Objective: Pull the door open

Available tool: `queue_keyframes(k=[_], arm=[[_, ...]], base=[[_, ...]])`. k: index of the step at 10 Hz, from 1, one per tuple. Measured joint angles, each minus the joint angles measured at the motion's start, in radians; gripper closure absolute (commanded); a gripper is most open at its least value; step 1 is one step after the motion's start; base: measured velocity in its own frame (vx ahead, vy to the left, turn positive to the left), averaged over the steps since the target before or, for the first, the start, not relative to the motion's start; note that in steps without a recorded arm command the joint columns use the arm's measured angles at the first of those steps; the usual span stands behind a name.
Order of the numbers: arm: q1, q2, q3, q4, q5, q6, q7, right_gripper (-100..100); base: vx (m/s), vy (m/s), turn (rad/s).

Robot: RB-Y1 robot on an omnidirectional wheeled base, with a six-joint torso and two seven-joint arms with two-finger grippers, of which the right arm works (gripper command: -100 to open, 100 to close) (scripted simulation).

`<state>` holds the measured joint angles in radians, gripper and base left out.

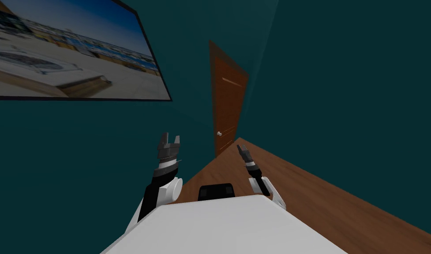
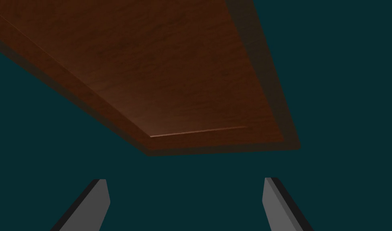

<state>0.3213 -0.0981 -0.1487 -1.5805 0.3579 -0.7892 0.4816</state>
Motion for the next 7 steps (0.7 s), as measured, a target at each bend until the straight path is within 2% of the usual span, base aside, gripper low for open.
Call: queue_keyframes(k=[3,7], arm=[[-0.019,0.000,-0.017,0.068,0.046,-0.018,0.052,-100],[-0.039,0.004,-0.037,0.149,0.105,-0.039,0.119,-100]], base=[[0.126,-0.044,0.157],[0.090,-0.056,0.101]])
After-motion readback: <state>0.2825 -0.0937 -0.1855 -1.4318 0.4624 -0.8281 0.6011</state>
